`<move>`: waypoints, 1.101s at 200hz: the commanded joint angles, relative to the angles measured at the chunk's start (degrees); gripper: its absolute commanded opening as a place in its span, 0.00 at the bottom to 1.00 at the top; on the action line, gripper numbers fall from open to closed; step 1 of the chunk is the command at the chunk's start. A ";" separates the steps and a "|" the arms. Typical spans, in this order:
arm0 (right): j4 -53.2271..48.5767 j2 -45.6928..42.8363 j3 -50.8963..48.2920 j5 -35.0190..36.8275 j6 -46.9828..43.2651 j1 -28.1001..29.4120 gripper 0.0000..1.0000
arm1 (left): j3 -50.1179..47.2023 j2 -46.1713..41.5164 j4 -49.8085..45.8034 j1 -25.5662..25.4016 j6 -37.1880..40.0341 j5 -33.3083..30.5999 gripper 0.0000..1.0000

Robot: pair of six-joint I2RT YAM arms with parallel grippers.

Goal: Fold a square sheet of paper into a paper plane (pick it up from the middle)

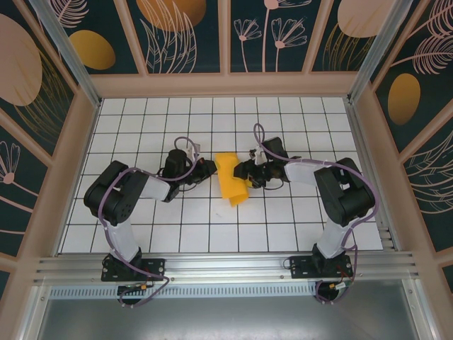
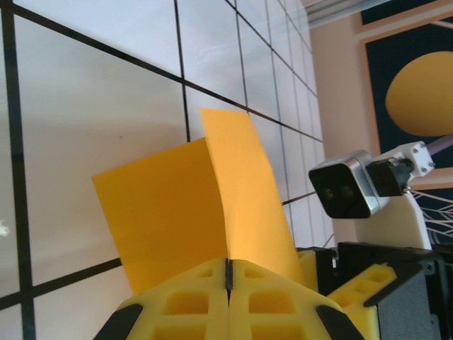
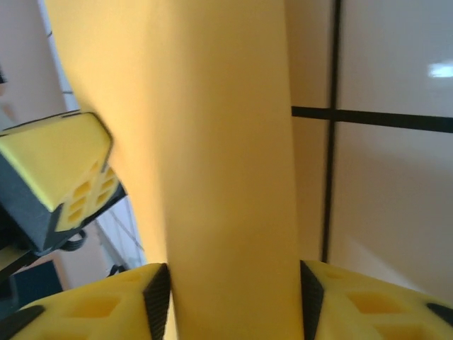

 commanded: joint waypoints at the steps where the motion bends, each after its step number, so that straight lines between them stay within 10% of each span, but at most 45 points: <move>1: -5.98 -2.47 1.39 3.66 -4.23 -0.81 0.58 | 2.45 -0.49 -6.83 -0.39 5.10 -0.39 0.00; 173: -8.14 -8.27 -4.71 -0.02 -8.45 0.28 0.51 | 2.45 2.50 -1.82 -5.79 -0.71 -2.58 0.01; 220: -13.20 -8.51 -1.64 10.40 -10.05 0.37 0.52 | 4.33 3.60 -5.82 -5.81 1.76 -2.80 0.01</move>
